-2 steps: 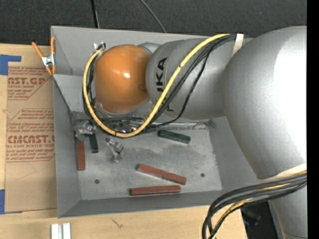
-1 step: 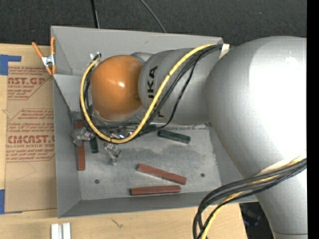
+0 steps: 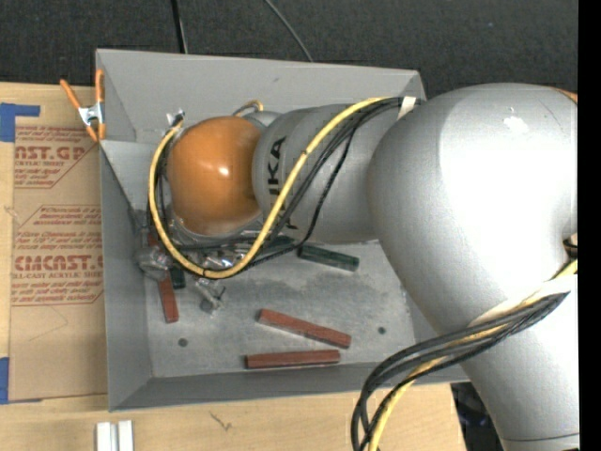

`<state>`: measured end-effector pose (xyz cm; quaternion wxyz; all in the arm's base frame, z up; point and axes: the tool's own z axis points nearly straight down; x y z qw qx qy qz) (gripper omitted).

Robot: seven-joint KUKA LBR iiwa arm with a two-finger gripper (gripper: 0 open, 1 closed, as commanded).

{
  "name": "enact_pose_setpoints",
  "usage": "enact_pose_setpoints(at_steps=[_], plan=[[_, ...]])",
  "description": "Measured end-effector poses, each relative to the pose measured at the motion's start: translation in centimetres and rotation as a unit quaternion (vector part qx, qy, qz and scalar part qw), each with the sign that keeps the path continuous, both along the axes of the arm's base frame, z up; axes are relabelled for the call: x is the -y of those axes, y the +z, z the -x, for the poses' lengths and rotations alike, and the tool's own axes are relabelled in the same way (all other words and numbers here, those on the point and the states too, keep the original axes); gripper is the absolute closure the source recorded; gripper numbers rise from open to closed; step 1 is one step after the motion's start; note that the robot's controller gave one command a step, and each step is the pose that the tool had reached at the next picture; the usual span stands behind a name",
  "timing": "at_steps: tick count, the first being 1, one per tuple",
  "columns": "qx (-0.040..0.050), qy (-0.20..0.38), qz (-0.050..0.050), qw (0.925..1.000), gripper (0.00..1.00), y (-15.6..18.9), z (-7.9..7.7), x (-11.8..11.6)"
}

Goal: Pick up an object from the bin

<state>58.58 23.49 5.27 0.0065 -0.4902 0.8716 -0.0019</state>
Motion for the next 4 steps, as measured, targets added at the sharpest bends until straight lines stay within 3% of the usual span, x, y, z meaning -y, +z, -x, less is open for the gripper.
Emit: enact_pose_setpoints(at_steps=[1,2,3,4], plan=[[-0.0036,0.174,0.0,0.9847,1.0,2.18,-0.04,-1.34],[-0.005,0.174,0.002,0.9847,0.0,2.12,-0.05,-1.13],[-0.0042,0.174,0.0,0.9847,1.0,2.17,-0.03,-1.34],[-0.0041,0.174,0.0,0.9847,1.0,2.16,-0.02,-1.34]])
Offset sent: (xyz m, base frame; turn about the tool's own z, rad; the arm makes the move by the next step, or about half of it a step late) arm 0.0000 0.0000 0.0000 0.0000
